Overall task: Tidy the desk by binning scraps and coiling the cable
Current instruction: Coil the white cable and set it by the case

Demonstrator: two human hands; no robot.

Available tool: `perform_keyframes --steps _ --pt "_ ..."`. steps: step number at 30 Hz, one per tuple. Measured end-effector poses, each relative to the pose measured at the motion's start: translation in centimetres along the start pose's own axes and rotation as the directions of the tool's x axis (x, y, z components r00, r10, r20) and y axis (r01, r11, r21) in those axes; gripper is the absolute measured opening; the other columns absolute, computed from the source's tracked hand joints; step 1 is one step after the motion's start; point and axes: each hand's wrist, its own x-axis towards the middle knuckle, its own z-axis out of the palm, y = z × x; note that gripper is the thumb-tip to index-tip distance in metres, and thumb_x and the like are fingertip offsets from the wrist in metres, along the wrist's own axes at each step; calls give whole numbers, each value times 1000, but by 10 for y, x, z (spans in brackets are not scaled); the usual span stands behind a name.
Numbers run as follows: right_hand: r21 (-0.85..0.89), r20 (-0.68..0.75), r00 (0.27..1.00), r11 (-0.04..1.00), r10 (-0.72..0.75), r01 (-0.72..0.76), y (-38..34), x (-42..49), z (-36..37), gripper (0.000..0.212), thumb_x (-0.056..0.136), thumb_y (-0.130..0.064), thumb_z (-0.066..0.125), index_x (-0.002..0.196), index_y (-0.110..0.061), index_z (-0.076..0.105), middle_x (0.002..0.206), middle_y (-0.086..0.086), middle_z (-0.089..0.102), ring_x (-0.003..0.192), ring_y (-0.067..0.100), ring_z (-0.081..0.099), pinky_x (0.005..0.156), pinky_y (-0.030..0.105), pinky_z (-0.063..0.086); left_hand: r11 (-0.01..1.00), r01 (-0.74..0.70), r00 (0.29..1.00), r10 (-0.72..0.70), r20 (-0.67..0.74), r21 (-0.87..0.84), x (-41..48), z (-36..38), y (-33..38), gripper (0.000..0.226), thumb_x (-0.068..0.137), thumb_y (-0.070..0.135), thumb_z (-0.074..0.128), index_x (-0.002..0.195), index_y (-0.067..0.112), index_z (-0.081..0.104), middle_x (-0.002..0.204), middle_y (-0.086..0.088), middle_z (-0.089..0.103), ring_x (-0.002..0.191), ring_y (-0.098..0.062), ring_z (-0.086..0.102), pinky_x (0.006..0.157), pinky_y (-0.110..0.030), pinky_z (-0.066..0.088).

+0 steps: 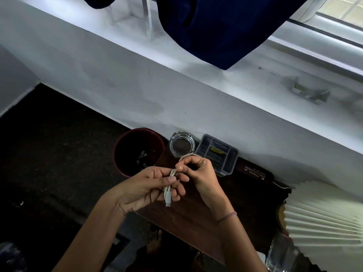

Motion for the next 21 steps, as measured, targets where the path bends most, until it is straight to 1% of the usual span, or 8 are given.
perform_keyframes --steps 4,9,12,14,16,18,20,21 --pt "135 -50 996 989 67 -60 12 -5 3 34 81 0 62 59 -25 71 57 -9 67 58 -1 61 58 12 50 1000 -8 1000 8 17 -25 4 10 2 32 81 18 58 105 -3 63 74 -12 71 60 -10 66 63 -23 56" --pt "401 -70 981 905 182 -140 24 -17 10 52 94 5 38 60 -23 66 52 -3 57 40 7 56 39 17 47 999 27 998 -26 57 -28 6 20 1 32 85 15 52 106 -8 60 68 -11 68 53 -8 59 60 -24 55" --pt "478 -115 965 865 234 -153 22 -22 13 62 96 6 29 53 -23 64 43 -1 54 29 9 52 29 15 41 998 6 999 -3 46 -67 12 29 -2 29 85 15 51 103 -5 62 68 -10 68 54 -8 61 60 -24 56" --pt "428 -177 949 888 261 -165 23 -23 17 60 95 3 34 53 -25 67 42 -6 55 35 3 54 34 12 42 984 -47 998 51 21 -171 17 34 -3 30 85 17 51 102 -2 68 78 -12 72 64 -11 68 67 -25 59" --pt "320 -227 942 933 247 -167 23 -25 24 41 94 -10 45 67 -25 72 58 -8 68 56 2 63 54 12 50 948 -124 992 128 -7 -294 21 36 0 32 85 13 48 105 -1 69 92 -16 74 77 -15 72 71 -25 59" --pt "252 -243 939 950 245 -183 23 -30 31 29 93 -21 47 75 -20 70 63 -7 69 62 3 62 57 15 50 917 -198 980 183 -75 -348 24 34 4 32 85 8 46 107 -3 67 103 -18 72 86 -17 73 73 -25 59" --pt "128 -252 946 976 206 -178 22 -35 35 27 95 -19 44 83 -20 68 66 -4 67 61 9 59 60 24 49 899 -260 965 225 -136 -353 27 33 7 33 82 4 47 111 -5 60 112 -20 69 97 -20 70 81 -28 58" --pt "51 -239 956 985 170 -162 21 -37 36 26 97 -17 42 89 -19 67 75 4 69 68 17 63 68 31 51 895 -288 956 245 -163 -342 28 33 8 34 81 2 48 113 -5 58 114 -19 68 101 -21 69 84 -29 57"
